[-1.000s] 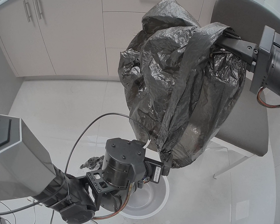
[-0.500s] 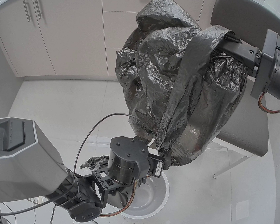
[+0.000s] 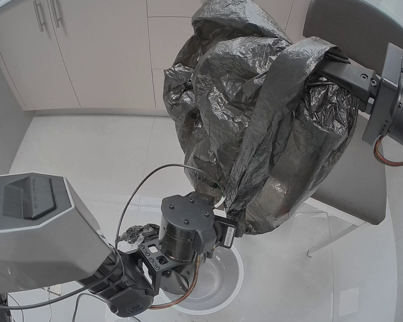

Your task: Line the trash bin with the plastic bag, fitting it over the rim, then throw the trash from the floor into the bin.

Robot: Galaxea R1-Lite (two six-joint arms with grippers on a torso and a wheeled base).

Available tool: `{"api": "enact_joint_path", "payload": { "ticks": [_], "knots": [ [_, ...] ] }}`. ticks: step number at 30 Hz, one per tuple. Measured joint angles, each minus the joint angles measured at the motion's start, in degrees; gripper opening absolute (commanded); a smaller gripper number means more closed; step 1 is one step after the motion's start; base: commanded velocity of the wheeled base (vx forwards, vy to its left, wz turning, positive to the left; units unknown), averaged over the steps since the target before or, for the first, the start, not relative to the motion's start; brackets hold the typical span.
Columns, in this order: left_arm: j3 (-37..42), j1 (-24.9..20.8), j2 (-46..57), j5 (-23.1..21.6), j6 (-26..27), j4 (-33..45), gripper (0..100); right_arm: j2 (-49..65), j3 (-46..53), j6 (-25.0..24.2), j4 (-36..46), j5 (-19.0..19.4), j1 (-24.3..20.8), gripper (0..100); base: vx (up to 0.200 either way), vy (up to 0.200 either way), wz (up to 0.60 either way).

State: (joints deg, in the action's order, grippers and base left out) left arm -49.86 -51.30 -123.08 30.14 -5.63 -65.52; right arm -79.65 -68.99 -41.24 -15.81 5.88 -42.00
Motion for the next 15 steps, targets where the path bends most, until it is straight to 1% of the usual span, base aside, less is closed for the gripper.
{"api": "enact_joint_path", "payload": {
  "ticks": [1,9,15],
  "knots": [
    [0.0,0.0,-0.1,0.0,0.2,0.0,0,0.0,0.1,0.0,0.0,0.0,0.0,0,0.0,0.0,0.0],
    [1.3,-0.4,0.1,0.0,0.5,-1.1,0,0.1,0.4,0.0,0.0,-0.1,0.3,0,0.0,0.0,0.0],
    [6.1,-2.2,2.8,0.0,0.3,-2.7,0,-0.1,1.1,0.1,-0.1,-0.2,0.7,0,0.0,0.0,0.0]
  ]
}}
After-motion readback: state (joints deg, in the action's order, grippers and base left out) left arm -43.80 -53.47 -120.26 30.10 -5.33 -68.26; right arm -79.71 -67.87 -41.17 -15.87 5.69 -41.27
